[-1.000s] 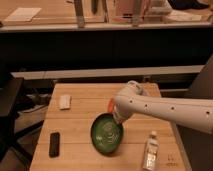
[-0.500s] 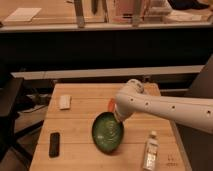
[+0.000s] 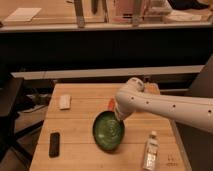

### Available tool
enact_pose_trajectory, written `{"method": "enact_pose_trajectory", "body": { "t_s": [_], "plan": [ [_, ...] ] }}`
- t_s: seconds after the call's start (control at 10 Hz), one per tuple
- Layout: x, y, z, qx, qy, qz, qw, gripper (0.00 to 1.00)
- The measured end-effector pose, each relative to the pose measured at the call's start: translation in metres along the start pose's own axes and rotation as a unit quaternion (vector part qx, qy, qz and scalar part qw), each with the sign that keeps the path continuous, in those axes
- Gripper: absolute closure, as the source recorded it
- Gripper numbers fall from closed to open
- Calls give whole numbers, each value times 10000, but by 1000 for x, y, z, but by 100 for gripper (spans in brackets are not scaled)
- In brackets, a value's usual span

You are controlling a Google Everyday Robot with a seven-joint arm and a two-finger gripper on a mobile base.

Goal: Pick up the ceramic bowl

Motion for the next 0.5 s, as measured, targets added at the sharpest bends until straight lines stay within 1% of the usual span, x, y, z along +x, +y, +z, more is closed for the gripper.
{"method": "enact_pose_trajectory", "body": {
  "t_s": [0.5],
  "plan": [
    [4,6,-5,-15,12,-28,10000,100]
  ]
}}
